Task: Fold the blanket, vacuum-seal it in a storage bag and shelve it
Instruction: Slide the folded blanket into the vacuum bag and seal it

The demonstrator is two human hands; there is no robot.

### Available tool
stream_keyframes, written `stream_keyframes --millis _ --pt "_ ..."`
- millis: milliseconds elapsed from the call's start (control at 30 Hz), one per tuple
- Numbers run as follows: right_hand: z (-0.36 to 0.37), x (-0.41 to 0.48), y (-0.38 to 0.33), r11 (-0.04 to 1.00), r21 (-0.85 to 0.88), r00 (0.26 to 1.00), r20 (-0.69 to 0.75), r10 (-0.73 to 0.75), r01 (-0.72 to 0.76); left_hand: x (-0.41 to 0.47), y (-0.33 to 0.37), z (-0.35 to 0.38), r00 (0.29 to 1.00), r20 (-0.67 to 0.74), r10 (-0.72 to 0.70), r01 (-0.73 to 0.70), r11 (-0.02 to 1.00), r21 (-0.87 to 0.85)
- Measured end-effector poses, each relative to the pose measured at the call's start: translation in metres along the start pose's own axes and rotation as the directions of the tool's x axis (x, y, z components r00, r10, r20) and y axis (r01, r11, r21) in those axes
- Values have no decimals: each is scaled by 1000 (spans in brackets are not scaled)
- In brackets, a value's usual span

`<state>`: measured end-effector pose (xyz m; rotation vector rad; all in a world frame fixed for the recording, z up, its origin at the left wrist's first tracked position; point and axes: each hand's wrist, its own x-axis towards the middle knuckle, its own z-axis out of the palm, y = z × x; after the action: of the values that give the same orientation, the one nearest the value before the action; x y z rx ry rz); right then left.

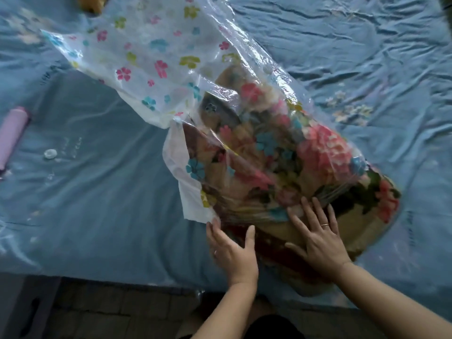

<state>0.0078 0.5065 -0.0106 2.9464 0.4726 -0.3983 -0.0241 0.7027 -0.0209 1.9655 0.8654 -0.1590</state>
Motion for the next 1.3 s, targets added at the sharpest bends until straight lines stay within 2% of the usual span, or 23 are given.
stream_keyframes --millis 33,67,100,133,233,333,400,533,633,767,933,1067,1167,1233,1300 --pt "0 1 -6 1000 -6 1000 14 -1 1 -1 2 -1 972 71 -222 230 963 -138" --pt "0 2 -11 1000 -10 1000 26 -6 6 0 3 2 909 169 -382 412 884 -219" --pt "1 3 -15 1000 -14 999 34 -15 15 2 7 4 831 289 -476 548 789 -276" --pt "2 3 -18 1000 -11 999 44 -23 24 7 4 11 764 399 -508 636 696 -332" --pt "5 8 -20 999 18 996 73 -47 46 25 -2 33 636 612 -471 769 458 -446" --pt "8 12 -17 997 56 994 93 -61 56 35 -5 45 658 623 -422 752 326 -573" --pt "9 13 -14 994 85 992 99 -73 65 37 -8 51 685 593 -423 725 310 -616" --pt "8 13 -5 988 116 990 86 -116 106 40 -12 61 704 545 -456 701 323 -635" --pt "3 17 -1 983 166 991 98 -92 75 37 2 62 714 537 -450 691 329 -643" --pt "-19 24 0 944 322 993 65 -94 68 23 55 44 783 207 -586 534 463 -708" --pt "-71 25 -17 833 554 994 77 -79 24 18 121 -4 888 -87 -452 271 666 -695" --pt "-123 23 -55 635 772 995 64 -71 -4 19 172 -63 924 -255 -285 140 872 -469" --pt "-158 12 -61 427 904 993 39 -112 12 8 219 -93 930 -365 -50 9 993 -114" --pt "-170 5 -42 274 962 994 34 -101 -5 -5 245 -85 915 -395 88 -21 985 169" --pt "-168 3 -8 83 995 998 52 -30 -49 -19 260 -55 930 -337 145 -51 961 272"
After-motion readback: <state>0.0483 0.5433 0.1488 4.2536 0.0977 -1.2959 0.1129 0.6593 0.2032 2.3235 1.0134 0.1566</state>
